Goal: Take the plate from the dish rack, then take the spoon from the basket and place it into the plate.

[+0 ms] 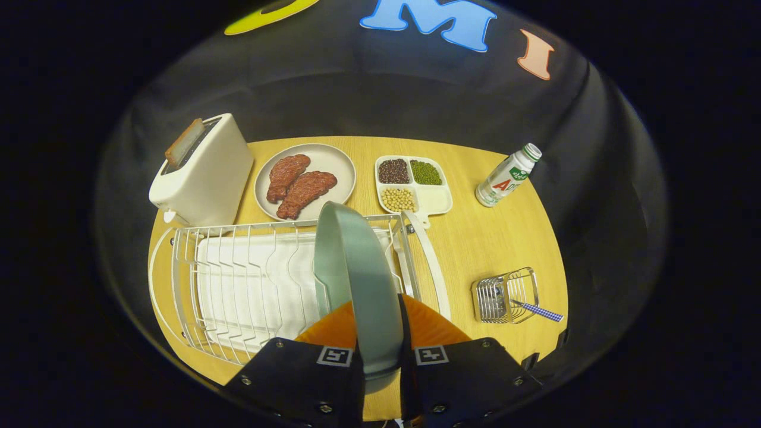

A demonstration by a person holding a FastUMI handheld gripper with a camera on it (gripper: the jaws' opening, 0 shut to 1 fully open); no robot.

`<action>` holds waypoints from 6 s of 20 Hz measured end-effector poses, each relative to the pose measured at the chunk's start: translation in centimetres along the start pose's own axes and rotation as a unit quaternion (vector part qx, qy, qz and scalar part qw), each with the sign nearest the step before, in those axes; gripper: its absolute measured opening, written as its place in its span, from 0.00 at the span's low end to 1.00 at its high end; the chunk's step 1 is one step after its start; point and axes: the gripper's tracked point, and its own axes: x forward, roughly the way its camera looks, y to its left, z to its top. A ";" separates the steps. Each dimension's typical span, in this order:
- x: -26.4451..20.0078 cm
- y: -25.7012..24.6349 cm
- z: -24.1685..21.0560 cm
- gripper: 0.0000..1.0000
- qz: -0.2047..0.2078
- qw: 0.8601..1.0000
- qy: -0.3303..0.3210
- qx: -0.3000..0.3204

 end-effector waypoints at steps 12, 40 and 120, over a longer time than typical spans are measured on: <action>-4.8 -3.3 2.9 0.24 0.002 0.999 -0.049 0.012; -7.4 -16.2 -15.7 0.23 0.257 0.961 0.008 0.103; 6.0 -25.1 -5.7 0.69 0.177 0.835 -0.518 0.051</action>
